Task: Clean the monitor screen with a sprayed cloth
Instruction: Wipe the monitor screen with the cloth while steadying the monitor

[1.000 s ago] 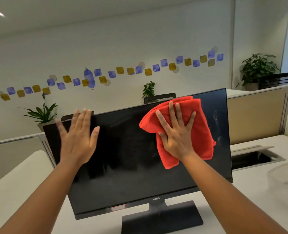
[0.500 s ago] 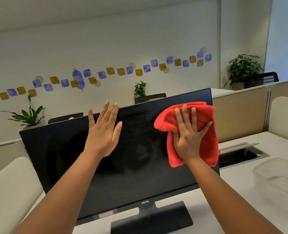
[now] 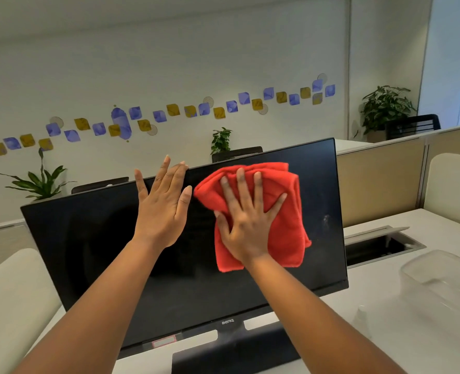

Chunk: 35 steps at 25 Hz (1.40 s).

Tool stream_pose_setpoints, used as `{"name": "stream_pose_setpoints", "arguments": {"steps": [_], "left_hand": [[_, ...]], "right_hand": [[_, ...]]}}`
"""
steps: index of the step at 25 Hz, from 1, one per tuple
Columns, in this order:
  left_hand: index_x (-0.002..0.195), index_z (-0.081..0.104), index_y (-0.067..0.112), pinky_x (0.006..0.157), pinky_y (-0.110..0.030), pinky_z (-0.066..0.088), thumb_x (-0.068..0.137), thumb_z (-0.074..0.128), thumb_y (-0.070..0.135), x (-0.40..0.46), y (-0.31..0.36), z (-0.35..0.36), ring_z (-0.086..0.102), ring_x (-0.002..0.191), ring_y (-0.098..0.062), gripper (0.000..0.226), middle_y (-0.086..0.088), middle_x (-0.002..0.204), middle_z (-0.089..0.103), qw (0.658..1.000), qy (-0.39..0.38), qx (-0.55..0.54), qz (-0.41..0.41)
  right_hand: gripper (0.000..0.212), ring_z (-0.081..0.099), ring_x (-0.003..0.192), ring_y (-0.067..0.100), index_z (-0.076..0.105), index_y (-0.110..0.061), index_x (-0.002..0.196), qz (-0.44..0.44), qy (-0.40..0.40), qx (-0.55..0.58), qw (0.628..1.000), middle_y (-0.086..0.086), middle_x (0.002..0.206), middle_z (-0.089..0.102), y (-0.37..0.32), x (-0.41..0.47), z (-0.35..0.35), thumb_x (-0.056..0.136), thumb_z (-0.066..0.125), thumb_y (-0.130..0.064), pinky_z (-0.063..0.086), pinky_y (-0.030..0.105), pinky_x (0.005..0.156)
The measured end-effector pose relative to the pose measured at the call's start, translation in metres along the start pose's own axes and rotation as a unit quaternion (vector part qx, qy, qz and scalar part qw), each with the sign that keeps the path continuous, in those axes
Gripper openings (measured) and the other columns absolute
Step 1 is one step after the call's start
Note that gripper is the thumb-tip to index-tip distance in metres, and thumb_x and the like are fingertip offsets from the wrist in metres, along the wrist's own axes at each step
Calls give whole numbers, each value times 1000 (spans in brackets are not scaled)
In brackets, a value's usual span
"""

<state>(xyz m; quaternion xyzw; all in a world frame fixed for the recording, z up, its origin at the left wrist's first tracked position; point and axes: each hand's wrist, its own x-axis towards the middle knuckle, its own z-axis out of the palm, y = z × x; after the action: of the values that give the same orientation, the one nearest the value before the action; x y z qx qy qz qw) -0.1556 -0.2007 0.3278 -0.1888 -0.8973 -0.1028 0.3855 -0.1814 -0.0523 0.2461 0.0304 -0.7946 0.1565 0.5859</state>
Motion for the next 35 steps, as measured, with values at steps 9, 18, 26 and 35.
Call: {"name": "stream_pose_setpoints", "arguments": {"steps": [9,18,26,35], "left_hand": [[143,16,19,109,-40,-25,82,-2,55,-2,5,-4,-12,135,2,73,2,154,18,1000,-5,9,-9],[144,13,22,109,-41,-26,86,5,50,-1,2,-3,-13,135,1,65,3,155,13,1000,-15,9,-16],[144,14,23,107,-40,-28,86,6,49,2,4,0,-13,136,0,64,4,155,13,1000,-13,16,-13],[144,13,21,108,-42,-25,86,8,49,1,3,1,-11,134,2,64,2,154,16,999,-15,32,-8]], "right_hand": [[55,-4,145,15,26,-39,139,-223,-77,-63,970,-6,144,41,49,-75,-4,86,40,-39,1,69,101],[48,25,139,31,45,-27,134,18,45,-15,999,7,145,39,79,34,-22,87,40,-37,2,74,98],[54,15,142,25,29,-26,142,182,49,35,981,5,152,27,113,50,-30,90,26,-43,4,66,108],[55,14,140,31,22,-22,140,285,5,19,958,14,150,28,112,-62,-18,93,17,-50,10,67,109]]}}
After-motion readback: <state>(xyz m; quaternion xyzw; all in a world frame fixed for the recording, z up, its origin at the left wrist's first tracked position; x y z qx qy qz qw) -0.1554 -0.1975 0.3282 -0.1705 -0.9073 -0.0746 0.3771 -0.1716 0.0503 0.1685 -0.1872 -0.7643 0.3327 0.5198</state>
